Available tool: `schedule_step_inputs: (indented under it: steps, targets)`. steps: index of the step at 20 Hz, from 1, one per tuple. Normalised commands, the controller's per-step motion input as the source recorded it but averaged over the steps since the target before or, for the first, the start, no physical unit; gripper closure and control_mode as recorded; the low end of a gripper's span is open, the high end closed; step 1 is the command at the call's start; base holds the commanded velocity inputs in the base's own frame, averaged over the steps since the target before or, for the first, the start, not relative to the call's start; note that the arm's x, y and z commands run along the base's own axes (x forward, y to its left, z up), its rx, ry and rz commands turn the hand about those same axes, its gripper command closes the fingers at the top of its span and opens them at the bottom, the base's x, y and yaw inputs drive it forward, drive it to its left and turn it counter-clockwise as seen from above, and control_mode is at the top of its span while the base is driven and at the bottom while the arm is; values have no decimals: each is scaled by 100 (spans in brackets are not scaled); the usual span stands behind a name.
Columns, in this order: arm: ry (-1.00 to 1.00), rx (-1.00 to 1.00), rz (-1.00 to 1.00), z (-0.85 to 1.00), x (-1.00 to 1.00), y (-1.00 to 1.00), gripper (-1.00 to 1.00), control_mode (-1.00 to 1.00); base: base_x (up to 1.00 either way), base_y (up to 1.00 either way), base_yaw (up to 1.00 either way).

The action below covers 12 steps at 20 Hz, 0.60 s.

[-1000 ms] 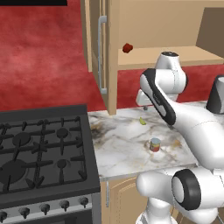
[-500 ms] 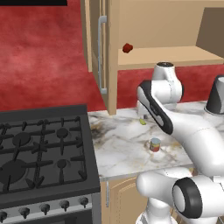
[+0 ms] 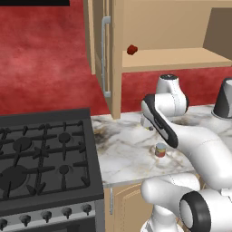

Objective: Pick the canned food and boxed food from the counter and place them in the cabinets closest to them.

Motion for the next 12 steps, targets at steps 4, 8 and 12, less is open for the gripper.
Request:
schedule_step_inputs:
  steps: [4,8,12]
  targets:
    - [0,-2,3,-25,0,-4,-100,-100,0,0,0]
    - [0,-1,3,-26,0,-7,-100,-100,0,0,0]
    - [0,0,4,-25,0,-8,-100,-100,0,0,0]
